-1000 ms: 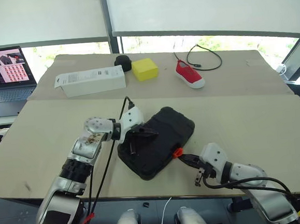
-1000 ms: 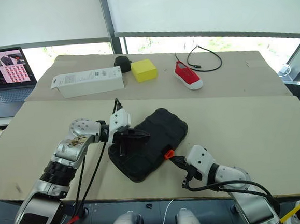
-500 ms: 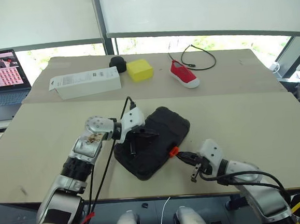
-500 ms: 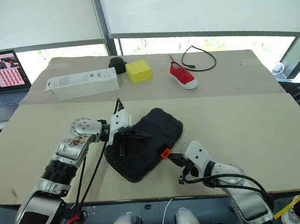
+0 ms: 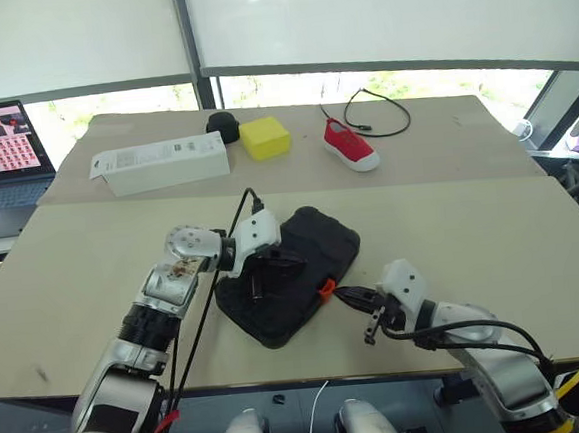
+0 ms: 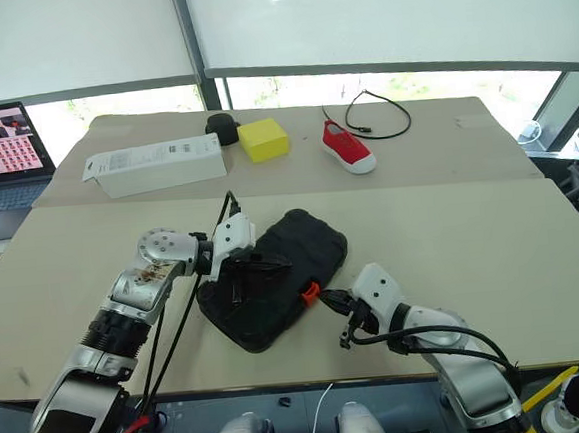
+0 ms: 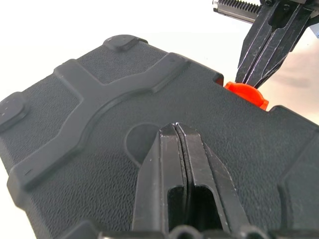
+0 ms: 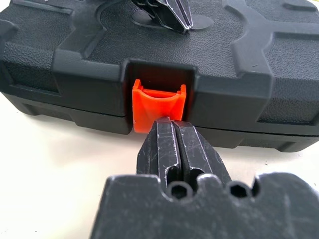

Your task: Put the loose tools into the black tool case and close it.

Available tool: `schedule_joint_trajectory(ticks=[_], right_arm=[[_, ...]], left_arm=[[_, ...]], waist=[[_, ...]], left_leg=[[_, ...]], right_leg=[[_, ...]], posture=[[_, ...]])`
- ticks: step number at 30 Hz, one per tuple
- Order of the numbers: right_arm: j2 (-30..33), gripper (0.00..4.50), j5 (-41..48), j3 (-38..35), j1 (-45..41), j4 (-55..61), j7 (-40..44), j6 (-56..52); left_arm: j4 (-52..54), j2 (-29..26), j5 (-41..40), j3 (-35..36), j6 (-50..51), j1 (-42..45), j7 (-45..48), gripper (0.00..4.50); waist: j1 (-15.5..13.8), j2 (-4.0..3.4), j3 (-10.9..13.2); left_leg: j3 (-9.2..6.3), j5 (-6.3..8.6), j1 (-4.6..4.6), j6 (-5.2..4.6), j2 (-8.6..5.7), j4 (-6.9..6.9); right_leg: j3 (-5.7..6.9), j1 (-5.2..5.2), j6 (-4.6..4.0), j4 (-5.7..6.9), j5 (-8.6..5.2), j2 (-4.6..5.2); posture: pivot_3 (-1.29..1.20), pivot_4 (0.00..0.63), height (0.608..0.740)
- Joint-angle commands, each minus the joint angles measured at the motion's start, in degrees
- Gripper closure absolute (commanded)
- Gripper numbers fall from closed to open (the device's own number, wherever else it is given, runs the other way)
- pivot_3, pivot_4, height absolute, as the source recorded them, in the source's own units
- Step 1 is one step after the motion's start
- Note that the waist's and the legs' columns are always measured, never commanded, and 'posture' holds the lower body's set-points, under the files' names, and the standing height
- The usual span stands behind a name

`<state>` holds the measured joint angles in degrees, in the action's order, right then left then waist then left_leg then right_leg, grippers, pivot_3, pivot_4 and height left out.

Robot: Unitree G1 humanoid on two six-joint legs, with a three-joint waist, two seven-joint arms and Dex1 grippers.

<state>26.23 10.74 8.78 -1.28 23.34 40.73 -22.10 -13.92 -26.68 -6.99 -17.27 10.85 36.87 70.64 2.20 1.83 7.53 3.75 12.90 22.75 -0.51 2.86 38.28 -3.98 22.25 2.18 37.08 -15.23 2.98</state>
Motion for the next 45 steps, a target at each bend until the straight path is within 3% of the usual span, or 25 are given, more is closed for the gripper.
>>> schedule_joint_trajectory(ticks=[1,26,32,36,40,45], right_arm=[[0.19,4.5,0.48,1.57,-0.98,1.71,0.31,-0.65],[-3.09,4.5,0.72,3.87,-6.38,-4.82,1.38,1.01],[-0.39,4.5,3.57,0.34,-4.47,-2.07,4.82,2.13],[3.08,3.41,6.87,-4.62,-0.7,1.1,7.1,2.35],[9.31,1.95,8.76,-11.24,6.03,2.21,11.91,6.43],[13.92,0.17,7.34,-17.5,10.03,-4.57,16.02,17.78]], left_arm=[[-3.55,-0.43,4.55,-5.94,2.6,-4.39,0.52,4.44],[-3.71,-1.76,4.32,-4.79,2.74,-5.01,0.3,4.44],[0.82,-4.04,-2.17,1.86,2.34,-8.76,1.76,4.44],[5.09,-7.17,-8.2,9.8,1.26,-12.75,2.08,3.44],[9.62,-13.29,-14.78,20.74,1.04,-18.86,2.35,1.9],[9.74,-20.22,-15.39,29.38,-3.1,-29.84,2.72,0.03]], waist=[[0.15,0.02,-0.09],[0.25,0.11,-0.23],[0.62,0.08,-0.21],[0.65,-0.01,-0.13],[0.45,0.03,-0.06],[0.2,0.03,0.21]], left_leg=[[-0.04,0.0,-0.03,0.0,0.01,-0.03],[-0.28,0.0,-0.3,0.01,0.01,-0.35],[-0.26,0.01,-0.3,0.01,0.03,-0.45],[-0.26,0.01,-0.32,0.01,0.06,-0.72],[-0.26,0.01,-0.38,0.01,0.05,-1.14],[-0.22,0.03,-0.17,0.06,-0.03,-1.4]], right_leg=[[-0.01,-0.01,-0.01,0.0,-0.02,-0.01],[-0.08,-0.05,0.01,-0.02,-0.18,0.0],[-0.12,0.02,-0.03,-0.03,-0.2,0.0],[-0.15,0.11,-0.15,-0.03,-0.29,-0.01],[-0.14,0.14,-0.2,-0.18,-0.37,0.04],[-0.08,0.37,-0.48,-0.32,-0.32,0.22]], posture=[[0.0,0.15,0.74],[0.0,0.15,0.74],[0.0,0.15,0.74],[0.0,0.15,0.74],[0.0,0.15,0.74],[0.0,0.15,0.74]])
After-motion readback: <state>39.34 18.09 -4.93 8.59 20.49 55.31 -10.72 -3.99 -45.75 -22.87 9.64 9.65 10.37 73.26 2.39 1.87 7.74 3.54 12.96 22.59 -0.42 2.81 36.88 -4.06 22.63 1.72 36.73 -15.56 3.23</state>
